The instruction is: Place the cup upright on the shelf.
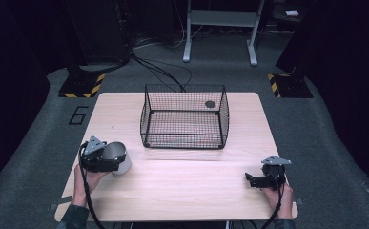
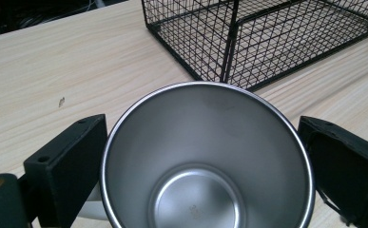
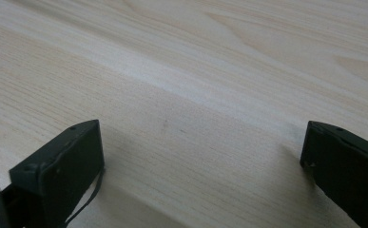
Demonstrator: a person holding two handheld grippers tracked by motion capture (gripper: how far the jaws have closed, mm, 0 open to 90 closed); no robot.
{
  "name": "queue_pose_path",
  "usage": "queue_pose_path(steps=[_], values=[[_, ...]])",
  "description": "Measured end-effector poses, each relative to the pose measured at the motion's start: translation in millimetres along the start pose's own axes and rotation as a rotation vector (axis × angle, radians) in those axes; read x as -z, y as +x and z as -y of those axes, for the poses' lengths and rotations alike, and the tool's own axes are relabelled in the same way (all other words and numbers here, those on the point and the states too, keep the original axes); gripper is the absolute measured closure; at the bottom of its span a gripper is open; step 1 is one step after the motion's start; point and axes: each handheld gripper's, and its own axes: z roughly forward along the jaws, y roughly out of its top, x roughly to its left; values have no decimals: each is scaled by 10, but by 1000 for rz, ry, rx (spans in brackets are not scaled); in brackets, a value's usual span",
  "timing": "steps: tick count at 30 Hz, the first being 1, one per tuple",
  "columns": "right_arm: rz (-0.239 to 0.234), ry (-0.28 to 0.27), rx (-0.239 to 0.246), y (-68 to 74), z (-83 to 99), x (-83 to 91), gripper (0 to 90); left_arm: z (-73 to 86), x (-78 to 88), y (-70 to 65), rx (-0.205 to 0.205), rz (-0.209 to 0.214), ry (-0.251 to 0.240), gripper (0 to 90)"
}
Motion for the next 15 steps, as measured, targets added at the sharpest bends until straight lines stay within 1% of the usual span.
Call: queue_pose_path(steps=[3, 5, 6, 11, 15], values=[[0, 0, 0, 1, 0, 0, 1, 3, 4, -12, -5, -7, 0, 59], [4, -2, -1, 3, 1, -3, 1, 16, 5, -18, -7, -10, -9, 60], [1, 5, 0, 1, -1, 2, 1, 26, 3, -21, -3, -12, -21, 62], [2, 5, 0, 2, -1, 2, 1, 35, 4, -16, -7, -8, -30, 64], [2, 4, 1, 2, -1, 1, 1, 37, 8, -3, -7, 4, -30, 65]])
